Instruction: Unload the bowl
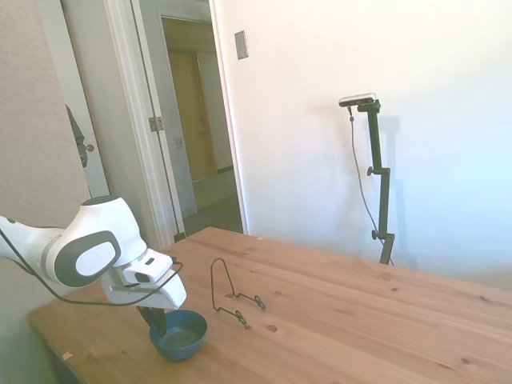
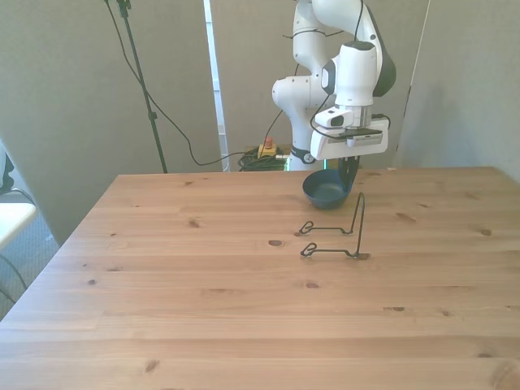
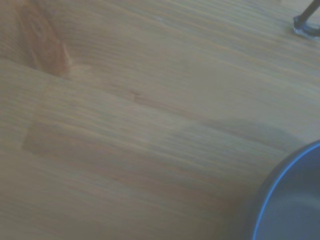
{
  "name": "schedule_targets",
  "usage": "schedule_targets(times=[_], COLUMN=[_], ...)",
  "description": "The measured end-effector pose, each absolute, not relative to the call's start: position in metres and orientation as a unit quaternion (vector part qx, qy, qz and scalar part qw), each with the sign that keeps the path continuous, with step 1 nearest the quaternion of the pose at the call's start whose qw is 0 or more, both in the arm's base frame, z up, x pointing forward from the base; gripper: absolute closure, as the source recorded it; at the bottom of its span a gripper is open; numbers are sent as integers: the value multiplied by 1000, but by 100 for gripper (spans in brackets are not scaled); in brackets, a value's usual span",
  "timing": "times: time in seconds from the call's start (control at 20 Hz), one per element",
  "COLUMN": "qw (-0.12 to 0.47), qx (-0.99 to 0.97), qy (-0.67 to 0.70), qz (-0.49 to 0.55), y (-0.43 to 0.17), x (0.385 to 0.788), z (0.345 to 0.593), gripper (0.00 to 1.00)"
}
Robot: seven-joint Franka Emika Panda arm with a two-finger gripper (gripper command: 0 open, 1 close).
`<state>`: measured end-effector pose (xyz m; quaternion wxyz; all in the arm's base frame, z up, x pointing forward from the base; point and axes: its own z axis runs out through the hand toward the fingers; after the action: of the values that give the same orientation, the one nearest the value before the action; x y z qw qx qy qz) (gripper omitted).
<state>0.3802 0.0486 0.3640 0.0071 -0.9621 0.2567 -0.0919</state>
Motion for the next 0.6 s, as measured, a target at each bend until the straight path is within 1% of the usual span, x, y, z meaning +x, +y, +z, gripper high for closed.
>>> schedule_targets(times=[0.2,0.45,0.6], qw=[-5,-34,-36], qx=[-953,-936,-930], qy=[288,338,356], qz=[-97,-88,-86], y=[50,54,53], x=[381,381,381], z=[362,343,343], gripper=[0,0,0])
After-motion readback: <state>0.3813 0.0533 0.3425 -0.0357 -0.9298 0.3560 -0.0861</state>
